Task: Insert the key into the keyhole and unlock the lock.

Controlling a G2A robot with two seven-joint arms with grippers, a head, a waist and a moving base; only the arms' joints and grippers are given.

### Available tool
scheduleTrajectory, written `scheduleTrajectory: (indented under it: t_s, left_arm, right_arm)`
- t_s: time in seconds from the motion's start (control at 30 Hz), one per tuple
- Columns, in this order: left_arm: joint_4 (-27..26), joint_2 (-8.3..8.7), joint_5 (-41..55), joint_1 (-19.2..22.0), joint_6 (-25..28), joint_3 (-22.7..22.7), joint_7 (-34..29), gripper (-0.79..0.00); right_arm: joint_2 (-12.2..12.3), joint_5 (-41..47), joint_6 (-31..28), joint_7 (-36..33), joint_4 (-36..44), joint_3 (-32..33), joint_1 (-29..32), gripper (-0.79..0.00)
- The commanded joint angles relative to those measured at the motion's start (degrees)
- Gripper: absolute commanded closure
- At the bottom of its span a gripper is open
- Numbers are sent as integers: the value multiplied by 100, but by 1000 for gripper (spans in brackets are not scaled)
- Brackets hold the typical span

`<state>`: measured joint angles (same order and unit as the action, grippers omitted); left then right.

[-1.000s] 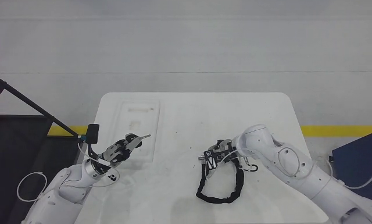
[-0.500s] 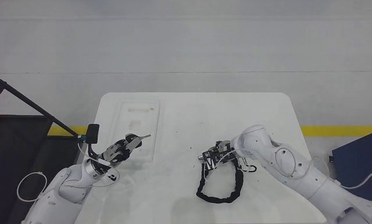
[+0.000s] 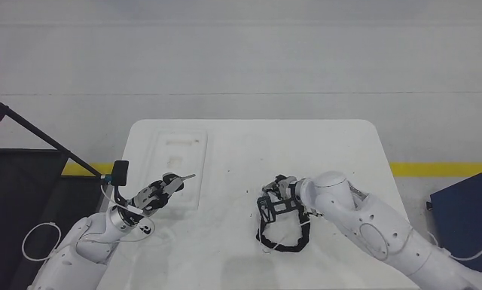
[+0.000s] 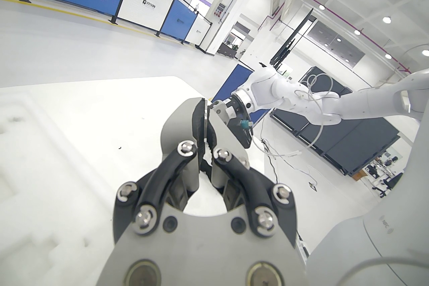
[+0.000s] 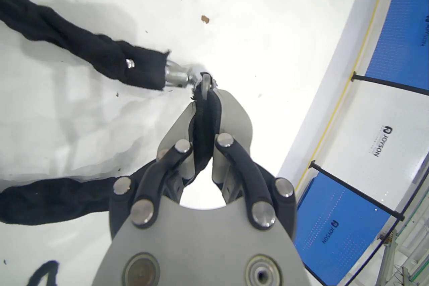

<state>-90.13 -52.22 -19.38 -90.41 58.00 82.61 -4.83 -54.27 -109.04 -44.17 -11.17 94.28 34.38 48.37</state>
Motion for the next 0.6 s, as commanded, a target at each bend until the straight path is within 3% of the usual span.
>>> scheduleTrajectory:
  t_s: [0.0, 0.13, 0.3, 0.43, 0.57]
  left_arm:
    - [0, 0, 0, 0, 0, 0, 0, 0]
    - [0, 0, 0, 0, 0, 0, 0, 0]
    - [0, 0, 0, 0, 0, 0, 0, 0]
    - [0, 0, 0, 0, 0, 0, 0, 0]
    - [0, 0, 0, 0, 0, 0, 0, 0]
  right_arm:
    - [106, -104, 106, 342, 206, 184, 195, 0]
    - [316, -268, 320, 1503, 493, 546, 557, 0]
    - [494, 472, 203, 3568, 229, 1054, 861, 0]
    - [493, 735, -71, 4962, -171, 1035, 821, 0]
    - [333, 1514, -436, 6526, -887, 806, 595, 0]
